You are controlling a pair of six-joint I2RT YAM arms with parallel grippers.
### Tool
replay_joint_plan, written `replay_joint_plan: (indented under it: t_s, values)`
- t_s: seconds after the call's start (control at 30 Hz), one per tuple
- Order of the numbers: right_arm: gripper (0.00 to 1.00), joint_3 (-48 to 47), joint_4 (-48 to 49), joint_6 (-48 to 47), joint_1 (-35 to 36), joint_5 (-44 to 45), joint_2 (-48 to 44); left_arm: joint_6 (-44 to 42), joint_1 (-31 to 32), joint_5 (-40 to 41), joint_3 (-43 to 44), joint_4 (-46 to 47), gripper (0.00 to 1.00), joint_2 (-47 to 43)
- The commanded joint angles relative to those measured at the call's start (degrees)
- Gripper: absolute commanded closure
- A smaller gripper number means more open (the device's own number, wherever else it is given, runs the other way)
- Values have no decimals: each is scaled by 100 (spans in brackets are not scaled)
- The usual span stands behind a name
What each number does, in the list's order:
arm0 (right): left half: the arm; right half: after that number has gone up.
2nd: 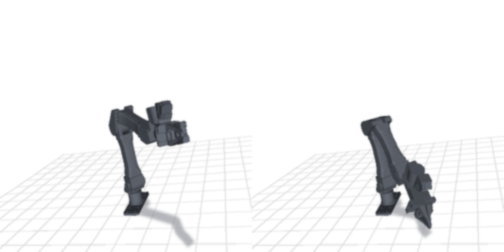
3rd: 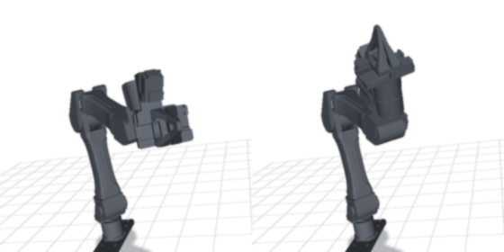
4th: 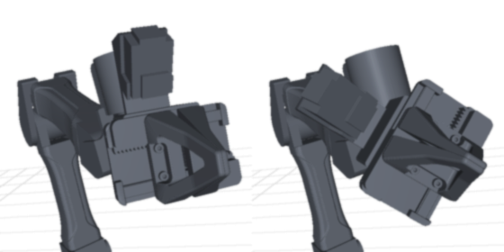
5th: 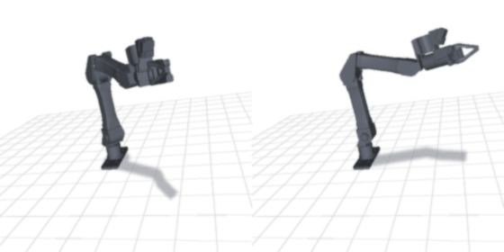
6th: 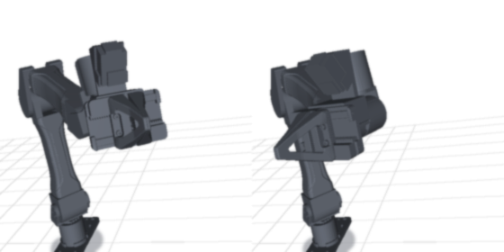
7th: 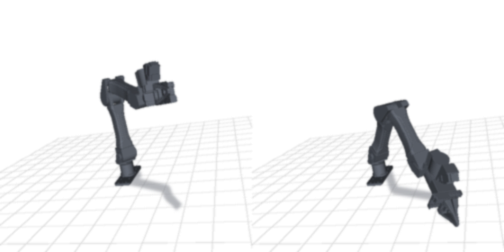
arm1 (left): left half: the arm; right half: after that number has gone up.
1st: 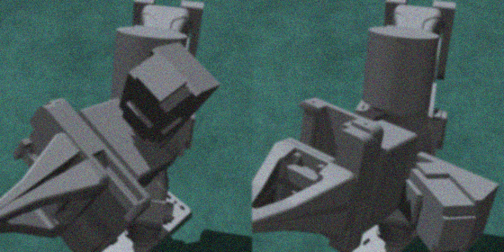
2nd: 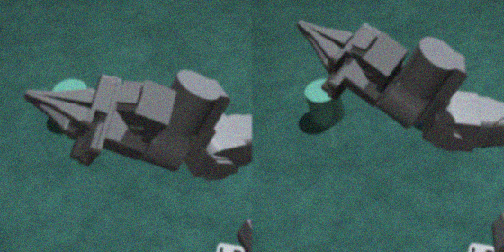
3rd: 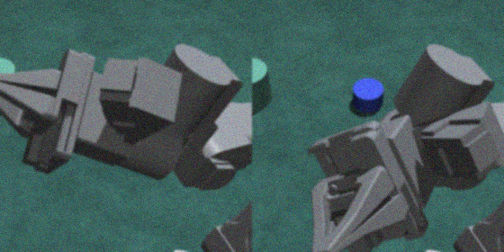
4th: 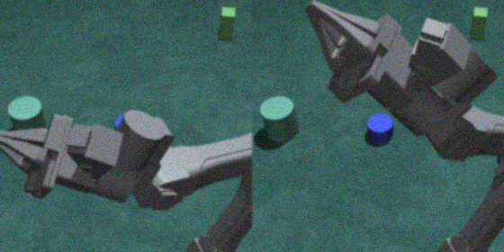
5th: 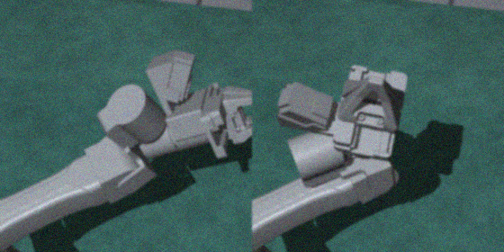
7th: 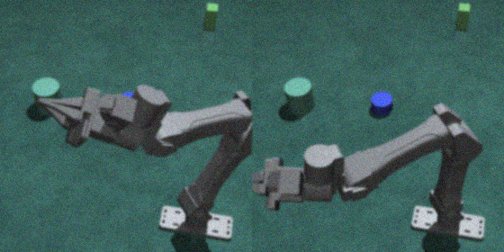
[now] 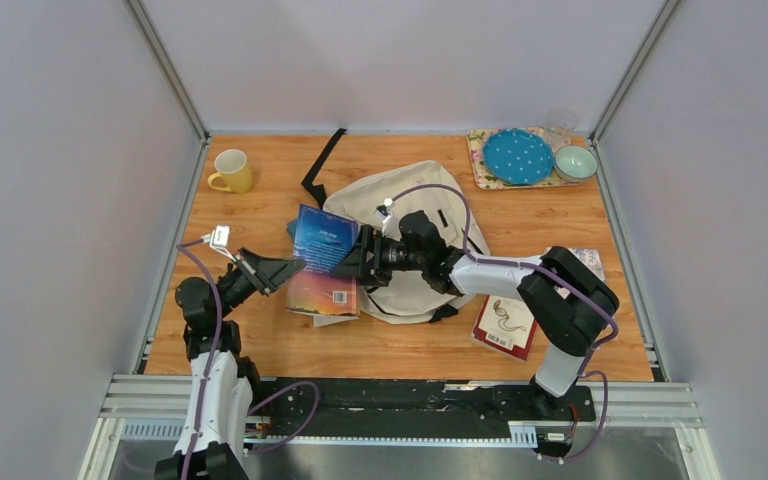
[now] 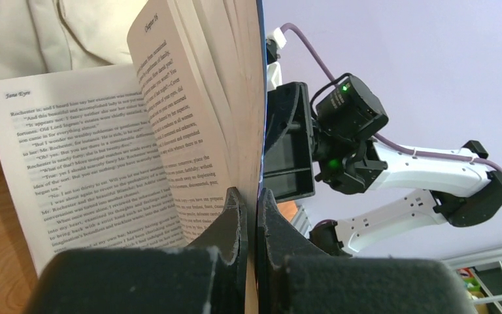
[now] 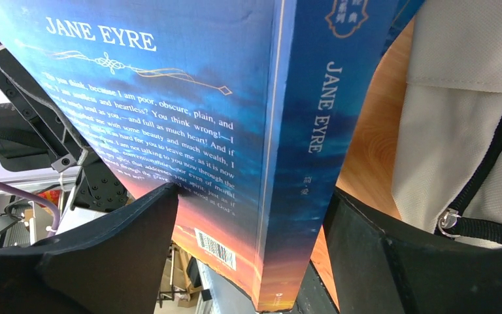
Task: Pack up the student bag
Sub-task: Pick up the book from the center of the board.
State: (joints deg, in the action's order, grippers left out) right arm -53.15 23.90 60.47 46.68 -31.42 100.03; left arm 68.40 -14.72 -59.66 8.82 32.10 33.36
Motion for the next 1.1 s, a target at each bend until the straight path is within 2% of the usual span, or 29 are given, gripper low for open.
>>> replay_joint_plan:
  t_s: [0.0,0.1,0.2,0.23,0.3,0.37,0.5,0.53,0.63,0.7,0.73,0.77,0.8,0.83,0.87,0.93,1.0,1.07]
  values:
    - [18,129,369,158,-62,242,43,639,48,-134,59,1500,100,-146]
    - [18,252,930,421,-80,15,175,780,48,-99,-12,1730,100,-146]
    - [20,322,1905,851,-88,-363,306,754,48,-81,-125,1730,100,-137]
    - [22,340,2421,957,-80,-443,342,762,48,-72,-161,1721,100,-137]
    - [26,375,2855,1229,-88,-619,403,727,40,-72,-249,1721,100,-137]
    - [36,392,3252,1353,-88,-672,412,631,57,-81,-284,1573,100,-155]
    - [56,393,3200,1284,-88,-673,342,306,57,-99,-328,1168,100,-155]
    - [68,401,3130,1249,-88,-664,316,166,57,-81,-337,1080,100,-155]
    - [88,463,2963,1117,-80,-585,202,-237,57,-72,-302,553,100,-172]
    - [96,489,2823,1011,-88,-515,114,-545,57,-37,-206,-96,98,-181]
    - [100,524,2604,863,-88,-471,-17,-956,57,-20,-153,-707,89,-190]
    - [100,551,2498,774,-88,-427,-97,-1178,57,68,-57,-1009,67,-199]
    - [100,577,2384,704,-80,-331,-176,-1615,57,103,-4,-1300,56,-190]
    - [100,603,2113,608,-88,-286,-281,-1854,57,269,49,-1964,45,-181]
    - [100,621,1962,398,-88,-234,-474,-2100,57,375,189,-2318,20,-172]
    - [100,630,1498,194,-88,-93,-712,-2673,57,595,278,-2987,20,-146]
    - [100,586,1058,-113,-80,-22,-1011,-2718,57,613,252,-3025,20,-111]
    - [100,586,906,-245,-80,30,-1247,-2517,66,517,51,-2640,19,-58]
